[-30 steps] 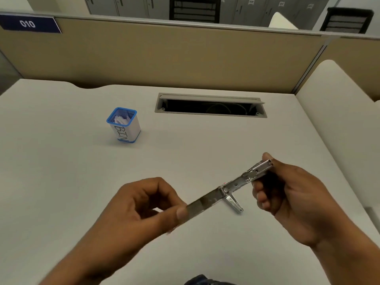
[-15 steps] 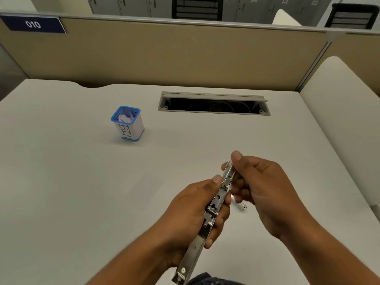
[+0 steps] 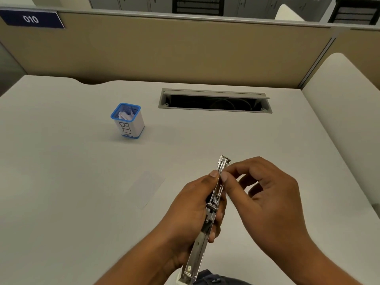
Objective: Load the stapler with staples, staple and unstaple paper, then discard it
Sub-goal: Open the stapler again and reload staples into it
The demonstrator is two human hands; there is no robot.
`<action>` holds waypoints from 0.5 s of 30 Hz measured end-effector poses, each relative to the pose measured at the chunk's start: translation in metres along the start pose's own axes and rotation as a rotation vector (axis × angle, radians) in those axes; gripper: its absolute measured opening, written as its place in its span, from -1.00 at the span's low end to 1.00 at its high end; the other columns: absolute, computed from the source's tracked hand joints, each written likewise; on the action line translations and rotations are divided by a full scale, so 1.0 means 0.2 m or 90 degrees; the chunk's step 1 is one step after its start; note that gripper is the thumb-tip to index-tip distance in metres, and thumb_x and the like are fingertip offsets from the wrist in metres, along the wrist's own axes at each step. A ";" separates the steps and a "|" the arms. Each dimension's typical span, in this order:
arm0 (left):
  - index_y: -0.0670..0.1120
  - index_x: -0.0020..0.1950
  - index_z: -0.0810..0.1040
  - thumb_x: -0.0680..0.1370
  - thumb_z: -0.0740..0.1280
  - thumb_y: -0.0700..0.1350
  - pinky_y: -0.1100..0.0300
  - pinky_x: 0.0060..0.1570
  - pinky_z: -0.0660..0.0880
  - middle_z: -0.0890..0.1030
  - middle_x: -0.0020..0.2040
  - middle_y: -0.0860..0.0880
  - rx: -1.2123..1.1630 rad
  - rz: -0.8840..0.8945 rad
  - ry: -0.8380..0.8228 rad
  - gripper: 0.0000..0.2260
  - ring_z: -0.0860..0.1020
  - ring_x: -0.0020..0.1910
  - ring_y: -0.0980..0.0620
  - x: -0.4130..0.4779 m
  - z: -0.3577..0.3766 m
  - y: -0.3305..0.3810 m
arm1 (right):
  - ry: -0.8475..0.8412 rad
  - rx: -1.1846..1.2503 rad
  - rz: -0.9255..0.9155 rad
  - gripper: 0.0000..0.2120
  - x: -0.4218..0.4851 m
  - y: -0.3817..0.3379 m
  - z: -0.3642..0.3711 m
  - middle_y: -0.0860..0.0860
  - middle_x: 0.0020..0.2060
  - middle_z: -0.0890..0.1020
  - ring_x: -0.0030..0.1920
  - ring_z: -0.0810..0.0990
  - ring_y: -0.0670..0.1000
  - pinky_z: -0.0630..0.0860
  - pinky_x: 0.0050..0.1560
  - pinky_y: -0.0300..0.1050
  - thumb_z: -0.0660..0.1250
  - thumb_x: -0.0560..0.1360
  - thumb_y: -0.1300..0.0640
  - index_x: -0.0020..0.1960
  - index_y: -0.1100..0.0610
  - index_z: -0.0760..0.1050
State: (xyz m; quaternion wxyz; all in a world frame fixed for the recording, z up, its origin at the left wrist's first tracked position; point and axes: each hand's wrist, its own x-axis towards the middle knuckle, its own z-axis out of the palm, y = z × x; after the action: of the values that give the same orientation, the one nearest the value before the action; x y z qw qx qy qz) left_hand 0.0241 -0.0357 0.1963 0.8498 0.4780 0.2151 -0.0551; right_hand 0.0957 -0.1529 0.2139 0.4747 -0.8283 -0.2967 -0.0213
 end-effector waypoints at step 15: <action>-0.08 -0.38 0.56 0.55 0.32 0.13 0.27 -0.58 0.38 0.48 -0.48 -0.06 -0.087 -0.082 0.201 -0.61 0.38 -0.63 0.08 0.07 -0.04 -0.03 | -0.127 0.056 -0.140 -0.85 -0.05 -0.02 0.03 -0.18 -0.28 0.65 -0.23 0.62 -0.11 0.52 -0.23 -0.31 0.54 0.31 0.25 -0.22 0.04 0.64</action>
State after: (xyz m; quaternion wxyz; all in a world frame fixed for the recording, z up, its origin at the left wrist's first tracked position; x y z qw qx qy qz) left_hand 0.0323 -0.0301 0.1815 0.8308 0.4068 0.3792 -0.0190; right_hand 0.0836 -0.1521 0.2113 0.4734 -0.7672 -0.4321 0.0225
